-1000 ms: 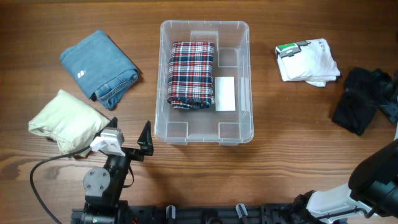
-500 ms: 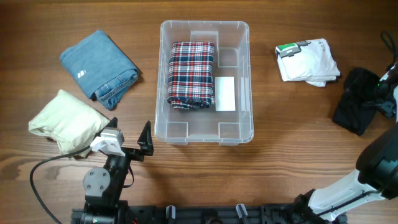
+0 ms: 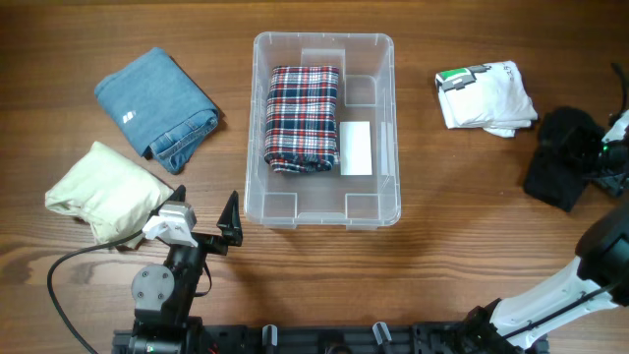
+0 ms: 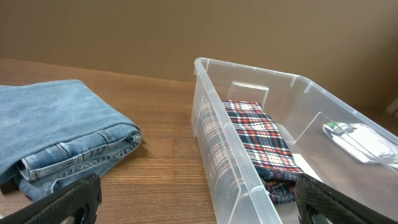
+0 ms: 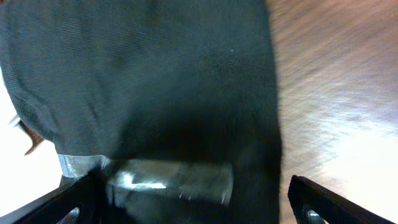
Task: Pack container
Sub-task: 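Move the right gripper to the black garment and grasp it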
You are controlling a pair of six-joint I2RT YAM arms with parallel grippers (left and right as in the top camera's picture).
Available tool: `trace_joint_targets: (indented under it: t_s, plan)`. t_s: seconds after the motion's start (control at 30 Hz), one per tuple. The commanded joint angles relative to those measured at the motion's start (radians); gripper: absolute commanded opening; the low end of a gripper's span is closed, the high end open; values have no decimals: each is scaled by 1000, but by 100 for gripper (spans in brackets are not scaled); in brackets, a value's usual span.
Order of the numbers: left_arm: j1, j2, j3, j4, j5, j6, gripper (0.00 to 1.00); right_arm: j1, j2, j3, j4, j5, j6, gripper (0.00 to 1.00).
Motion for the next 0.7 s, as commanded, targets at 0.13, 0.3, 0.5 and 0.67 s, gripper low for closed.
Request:
trace_joint_targets:
  t_s: [0.13, 0.3, 0.5, 0.67]
  plan:
    - [-5, -1, -8, 3, 8, 16, 100, 3, 114, -2, -6, -182, -101, 100]
    - [-5, -1, -8, 3, 8, 16, 100, 3, 118, -2, 0, -209, -79, 100]
    - [-5, -1, -8, 3, 8, 16, 100, 3, 117, 10, -11, -211, -23, 83]
    - [-5, -1, -8, 3, 8, 16, 100, 3, 117, 93, -87, -212, 27, 37]
